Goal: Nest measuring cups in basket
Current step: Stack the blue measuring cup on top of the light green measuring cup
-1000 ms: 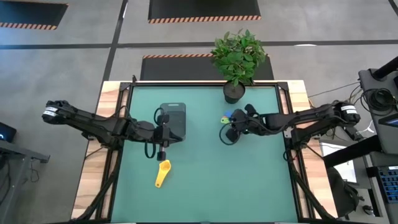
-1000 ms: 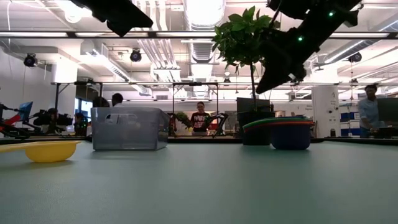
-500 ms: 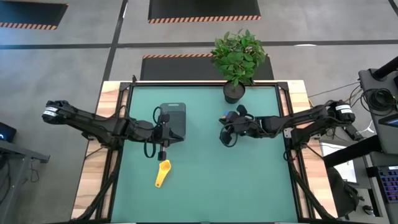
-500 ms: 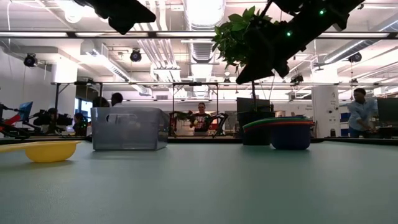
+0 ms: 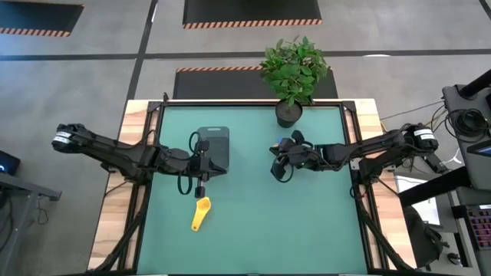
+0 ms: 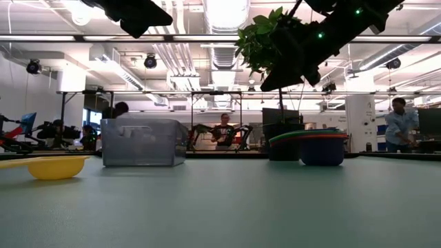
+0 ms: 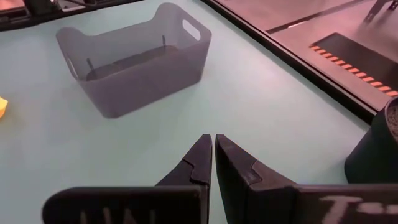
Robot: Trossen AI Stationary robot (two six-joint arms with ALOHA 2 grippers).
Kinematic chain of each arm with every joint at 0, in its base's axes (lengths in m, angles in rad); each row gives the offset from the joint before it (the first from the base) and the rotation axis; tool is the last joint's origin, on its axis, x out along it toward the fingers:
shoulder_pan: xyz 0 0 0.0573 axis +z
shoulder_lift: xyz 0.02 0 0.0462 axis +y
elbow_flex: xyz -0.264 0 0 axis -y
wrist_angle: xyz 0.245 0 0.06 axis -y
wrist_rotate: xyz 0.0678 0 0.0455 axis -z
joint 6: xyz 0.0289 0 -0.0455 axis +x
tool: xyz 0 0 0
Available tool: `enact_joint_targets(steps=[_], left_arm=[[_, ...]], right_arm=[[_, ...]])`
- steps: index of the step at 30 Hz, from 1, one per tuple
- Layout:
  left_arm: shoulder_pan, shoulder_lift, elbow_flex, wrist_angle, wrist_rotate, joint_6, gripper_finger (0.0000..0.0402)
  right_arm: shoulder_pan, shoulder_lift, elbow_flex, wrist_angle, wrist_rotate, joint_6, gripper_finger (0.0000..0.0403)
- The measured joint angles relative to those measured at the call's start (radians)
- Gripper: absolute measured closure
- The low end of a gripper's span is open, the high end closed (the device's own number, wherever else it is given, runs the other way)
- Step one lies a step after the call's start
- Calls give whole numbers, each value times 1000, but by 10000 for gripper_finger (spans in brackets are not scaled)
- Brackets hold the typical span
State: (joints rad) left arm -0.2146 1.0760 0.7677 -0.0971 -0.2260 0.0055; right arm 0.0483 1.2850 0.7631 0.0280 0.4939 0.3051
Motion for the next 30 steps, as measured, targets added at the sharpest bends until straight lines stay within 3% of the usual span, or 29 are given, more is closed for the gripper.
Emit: enact_joint_targets(steps=[7, 14, 18, 25, 30], left_arm=[[0, 0, 0, -2, 0, -6, 402], [0, 0, -3, -16, 0, -10, 402], [0, 0, -4, -16, 0, -11, 402], [0, 0, -4, -16, 0, -11, 402], [0, 0, -4, -16, 0, -11, 402]], right_arm=[[0, -7, 45, -93, -20, 83, 394], [-57, 6, 247, -557, -30, 166, 394], [-111, 21, 321, -703, -31, 139, 394], [-217, 68, 361, -767, -146, 37, 394], [-269, 96, 358, -781, -168, -26, 394]])
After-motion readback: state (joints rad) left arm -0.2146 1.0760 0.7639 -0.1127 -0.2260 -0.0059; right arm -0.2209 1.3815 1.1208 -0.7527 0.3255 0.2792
